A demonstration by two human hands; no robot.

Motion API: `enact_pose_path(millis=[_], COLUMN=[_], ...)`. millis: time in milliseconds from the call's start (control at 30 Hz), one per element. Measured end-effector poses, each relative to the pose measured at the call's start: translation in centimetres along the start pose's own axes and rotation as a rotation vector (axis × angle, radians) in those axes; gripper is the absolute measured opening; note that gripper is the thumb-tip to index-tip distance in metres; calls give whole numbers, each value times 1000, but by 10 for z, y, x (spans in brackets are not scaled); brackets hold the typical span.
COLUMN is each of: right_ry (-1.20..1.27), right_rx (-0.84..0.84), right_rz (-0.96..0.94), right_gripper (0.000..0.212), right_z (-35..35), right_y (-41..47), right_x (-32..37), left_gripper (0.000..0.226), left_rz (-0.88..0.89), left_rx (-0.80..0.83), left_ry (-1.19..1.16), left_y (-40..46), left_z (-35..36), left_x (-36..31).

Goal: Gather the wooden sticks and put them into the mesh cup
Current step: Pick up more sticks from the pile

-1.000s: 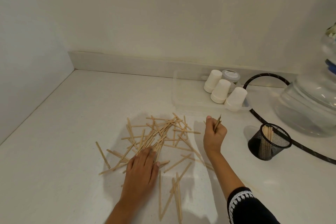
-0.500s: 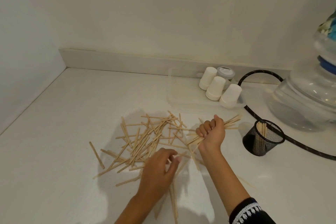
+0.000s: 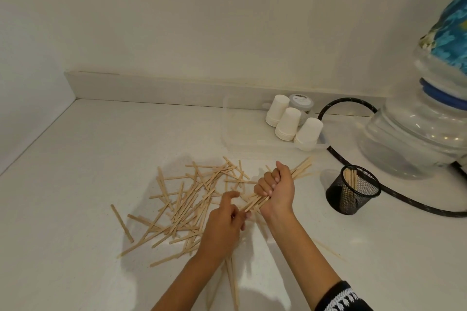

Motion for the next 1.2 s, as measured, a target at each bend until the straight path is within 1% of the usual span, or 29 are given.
enact_pose_path(millis=[67,167,233,267,333,433,467,533,667,733,800,933,1100,1200], right_ry=[-71,-169,-217,-242,-348,-597,-654,-716,-717,-738,-761,-765,-749,-748], right_rx=[7,0,2,10,41,54,43,6,-26,-11,27,55,37,67], right_rz=[-39,-84,-126,-160,-270,-456,-492,-532,-561,-607,-656,-664,-661,-703], right_gripper=[46,47,49,51,53,53,53,52,50,56,57,53,56,54], right_z=[2,0,1,2,7,11,9,3,-8,-9,-5,-2,-1,11], right_y=[-1,-3,-2,-2,-1,-1,0,3,13,15,14,13,15,13], right_x=[1,0,4,8,22,40,43,46,44,45,45,42,41,48], left_gripper=[21,20,14,12,24,41,43,43,40,37,37,40,38,38], left_rz=[11,28,26,22,53,127,114,93,187,202,204,204,201,205], left_rx=[51,85,116,118,65,-64,-91,-133,-217,-247,-274,-274,-274,-273], left_ry=[1,-5,37,84,225,587,676,750,781,758,746,731,715,711], left_y=[0,4,8,9,12,13,13,12,4,2,0,-1,-1,-1], left_z=[10,20,25,25,17,0,-6,-14,-17,-20,-23,-23,-24,-24], left_x=[-4,-12,-12,-9,-2,10,16,25,27,26,25,22,25,25])
Point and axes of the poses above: each hand's wrist, its own y-axis towards the middle knuckle, its own z-axis out of the palm, x = y × z, the point moved 10 cm from there along y, towards the middle knuckle, and after that the axes turned 5 degrees about y, right-handed, at the moved point
